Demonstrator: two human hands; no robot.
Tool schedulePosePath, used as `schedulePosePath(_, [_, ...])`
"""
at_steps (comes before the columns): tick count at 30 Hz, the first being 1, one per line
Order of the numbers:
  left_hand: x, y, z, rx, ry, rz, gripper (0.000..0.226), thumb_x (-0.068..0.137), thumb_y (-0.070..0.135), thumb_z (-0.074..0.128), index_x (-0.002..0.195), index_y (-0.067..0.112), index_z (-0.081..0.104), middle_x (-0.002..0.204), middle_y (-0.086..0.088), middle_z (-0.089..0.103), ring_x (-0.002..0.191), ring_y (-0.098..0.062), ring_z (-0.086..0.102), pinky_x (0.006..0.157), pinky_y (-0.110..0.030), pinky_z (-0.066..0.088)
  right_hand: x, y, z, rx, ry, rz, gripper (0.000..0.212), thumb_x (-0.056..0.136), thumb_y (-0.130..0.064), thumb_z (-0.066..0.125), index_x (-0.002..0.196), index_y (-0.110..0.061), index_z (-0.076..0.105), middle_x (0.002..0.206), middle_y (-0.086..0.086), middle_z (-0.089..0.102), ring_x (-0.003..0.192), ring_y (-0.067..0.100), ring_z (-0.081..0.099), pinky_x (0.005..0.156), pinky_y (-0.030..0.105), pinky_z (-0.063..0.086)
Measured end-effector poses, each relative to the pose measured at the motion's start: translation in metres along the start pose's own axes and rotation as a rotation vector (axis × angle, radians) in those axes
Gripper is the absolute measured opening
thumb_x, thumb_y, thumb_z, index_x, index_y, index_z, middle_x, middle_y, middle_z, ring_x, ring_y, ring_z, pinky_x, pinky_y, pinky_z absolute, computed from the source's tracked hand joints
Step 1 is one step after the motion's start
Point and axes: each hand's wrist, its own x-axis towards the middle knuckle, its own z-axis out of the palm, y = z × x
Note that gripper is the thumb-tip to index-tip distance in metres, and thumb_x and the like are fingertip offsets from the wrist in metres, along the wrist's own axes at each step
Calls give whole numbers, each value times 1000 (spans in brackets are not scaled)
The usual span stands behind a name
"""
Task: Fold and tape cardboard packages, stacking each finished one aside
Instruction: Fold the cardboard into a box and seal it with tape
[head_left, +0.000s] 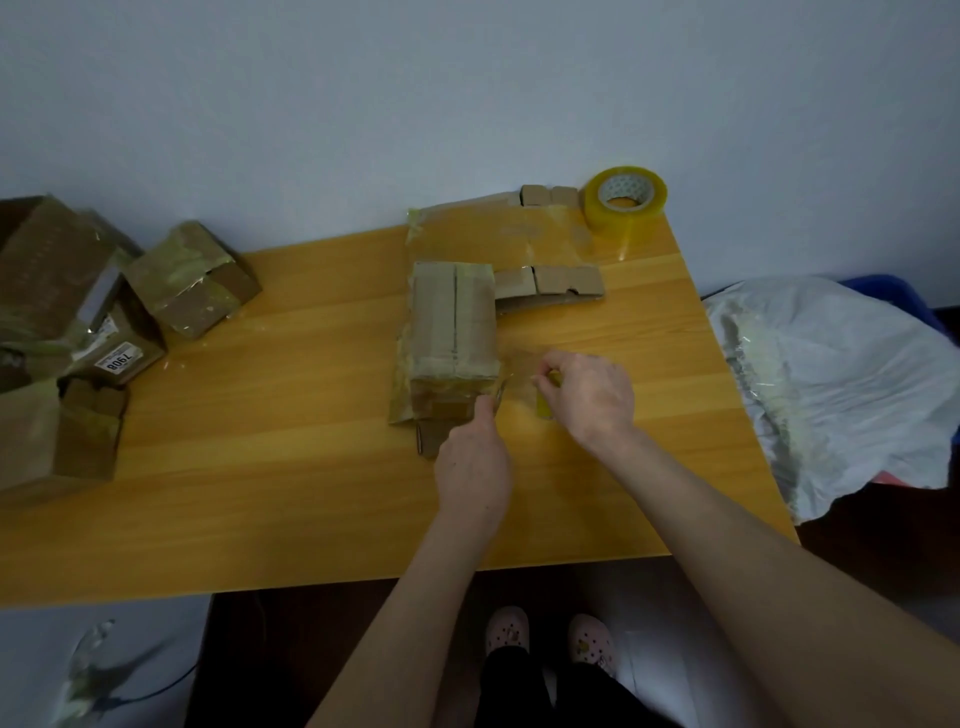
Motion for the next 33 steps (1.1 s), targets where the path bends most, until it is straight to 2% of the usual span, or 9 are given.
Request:
schedulePosePath(4, [3,-4,3,40,-11,33,34,99,6,37,130,21,40,86,-11,63,69,-25,58,54,-33,41,-1,0,-1,23,19,7,20,100,-37,47,100,-27,65,84,5,70,80,26,63,66,35,40])
schedulePosePath(11, [10,-3,-5,128,-28,60,21,99,8,38,118,18,40,80,-8,59,69,-27,57,54,-35,41,-2,-3,6,-17,58,-33,22,100,-35,44,103,-28,64,89,4,68,94,25,58,72,33,30])
schedulePosePath(16, [16,1,-14,140,-55,47,17,98,9,40,114,14,41,88,-13,65,79,-32,64,59,-38,50,-2,-8,7,-69,96,-76,22,101,-34,43,105,-28,64,92,3,69,99,24,56,73,34,28])
schedulePosePath(20, [22,4,-18,147,-116,11,18,96,6,39,114,10,40,92,-15,62,82,-33,62,60,-37,47,-3,-9,11,-94,94,-95,22,101,-33,43,106,-27,63,93,3,69,99,25,56,73,35,28])
schedulePosePath(25, [20,0,-26,173,-149,8,13,96,12,45,109,13,43,84,-8,58,74,-27,56,59,-35,43,1,2,15,-60,16,33,20,100,-35,45,103,-27,63,95,6,69,100,28,58,74,35,33])
schedulePosePath(27, [14,-3,-29,218,-112,26,10,95,12,44,104,15,42,82,-6,58,76,-28,58,60,-33,42,0,3,18,-40,7,51,19,99,-34,45,101,-28,63,95,6,69,101,29,58,76,36,36])
schedulePosePath(31, [9,-6,-23,305,-90,44,12,97,9,40,107,15,40,68,-1,46,65,-23,51,55,-32,38,-2,-2,20,-12,15,42,20,100,-34,45,100,-27,64,93,6,69,98,28,58,74,36,37])
schedulePosePath(33, [12,-12,-15,353,-102,55,14,97,8,40,110,13,41,72,-2,54,63,-21,49,53,-31,38,-2,-3,20,2,34,36,20,99,-34,46,102,-27,64,92,5,69,97,28,59,74,36,38])
